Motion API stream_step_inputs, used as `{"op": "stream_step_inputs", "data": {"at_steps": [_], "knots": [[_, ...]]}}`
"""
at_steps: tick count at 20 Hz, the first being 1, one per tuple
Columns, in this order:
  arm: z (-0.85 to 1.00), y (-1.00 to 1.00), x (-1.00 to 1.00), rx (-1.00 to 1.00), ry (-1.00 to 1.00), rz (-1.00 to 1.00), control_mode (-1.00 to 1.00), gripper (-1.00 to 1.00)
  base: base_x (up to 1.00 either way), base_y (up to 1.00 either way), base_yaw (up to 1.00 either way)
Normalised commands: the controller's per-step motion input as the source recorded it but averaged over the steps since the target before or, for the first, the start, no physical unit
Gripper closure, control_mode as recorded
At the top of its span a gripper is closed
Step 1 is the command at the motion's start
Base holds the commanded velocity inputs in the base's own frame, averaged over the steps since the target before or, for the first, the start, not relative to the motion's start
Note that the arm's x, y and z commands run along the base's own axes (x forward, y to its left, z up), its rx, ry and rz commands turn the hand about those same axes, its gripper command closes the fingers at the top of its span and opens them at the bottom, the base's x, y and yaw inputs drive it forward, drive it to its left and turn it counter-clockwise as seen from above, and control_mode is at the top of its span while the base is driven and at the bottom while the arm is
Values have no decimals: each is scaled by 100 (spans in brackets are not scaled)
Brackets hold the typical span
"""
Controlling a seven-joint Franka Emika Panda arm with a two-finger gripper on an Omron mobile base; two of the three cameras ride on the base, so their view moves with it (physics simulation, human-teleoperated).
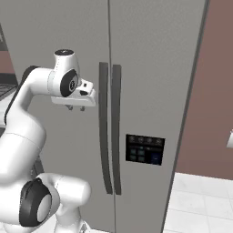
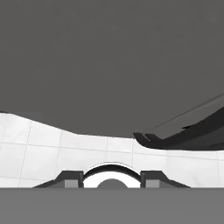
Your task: Retrieve the butter from the fridge and place it on a plate on the dining table. Then retrieve the butter knife by the fridge and place it near the plate.
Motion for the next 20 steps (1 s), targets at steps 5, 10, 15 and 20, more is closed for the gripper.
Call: {"op": "stream_step_inputs", "data": {"at_steps": [5,10,15,20], "knots": [[-4,0,0,0,1,-2,-100,-100,0,0,0],[-8,-7,-1,0,5,-1,100,-100,-12,-12,-1],[0,0,0,0,0,0,100,-100,-48,-37,-6],[0,0,0,0,0,0,100,-100,-32,-21,-6]]}}
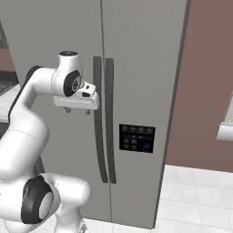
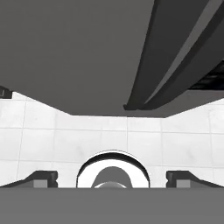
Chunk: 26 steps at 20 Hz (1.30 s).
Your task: Retrieve the butter from the fridge and place it on a plate on the dining table. Then retrieve the butter knife by the fridge and place it near the plate.
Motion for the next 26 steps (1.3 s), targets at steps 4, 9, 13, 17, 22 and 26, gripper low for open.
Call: {"op": "stream_step_inputs", "data": {"at_steps": [4,9,13,17,22,26], "knots": [[0,0,0,0,0,0,100,-100,-33,-13,-2],[0,0,0,0,0,0,100,-100,-49,-30,0],[0,0,0,0,0,0,100,-100,-34,-28,0],[0,0,0,0,0,0,100,-100,-37,-35,0],[0,0,0,0,0,0,100,-100,-40,-35,0],[0,0,0,0,0,0,100,-100,-17,-8,0]]}}
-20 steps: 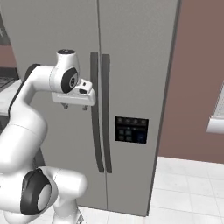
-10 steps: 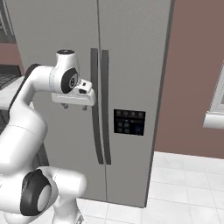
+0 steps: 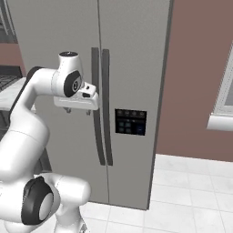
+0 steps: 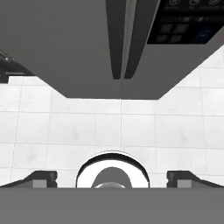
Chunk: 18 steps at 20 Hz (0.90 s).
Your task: Retrieve the butter from the fridge and place it on a plate on the dining table. Then retrieve the butter knife by the fridge and place it near the plate.
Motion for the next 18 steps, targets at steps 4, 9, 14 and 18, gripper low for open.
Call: {"op": "stream_step_inputs", "data": {"at_steps": [4,9,14,18], "knots": [[0,0,5,0,0,0,-100,-100,0,0,0],[-14,0,37,0,-13,-1,-100,-100,0,0,0],[-19,14,75,-1,-24,-7,-100,-100,0,0,0],[-18,2,77,0,-11,-1,-100,-100,0,0,0]]}}
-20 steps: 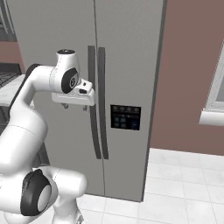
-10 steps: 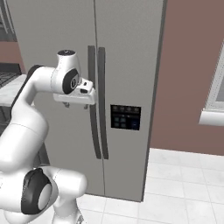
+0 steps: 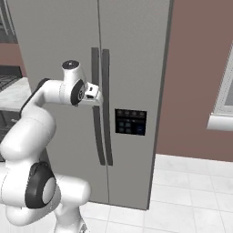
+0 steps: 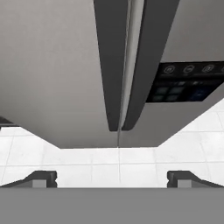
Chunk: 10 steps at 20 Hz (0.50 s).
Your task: Retrieve the butter from the fridge and place it on a plate on the dining table. Then retrieve the butter knife by the fridge and place it near the plate.
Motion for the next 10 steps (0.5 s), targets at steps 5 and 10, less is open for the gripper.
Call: {"op": "stream_step_inputs", "data": {"at_steps": [5,10], "knots": [[-9,0,69,-1,-8,-3,-100,-100,0,0,0],[-13,9,56,-4,-3,-5,-100,-100,0,0,0]]}}
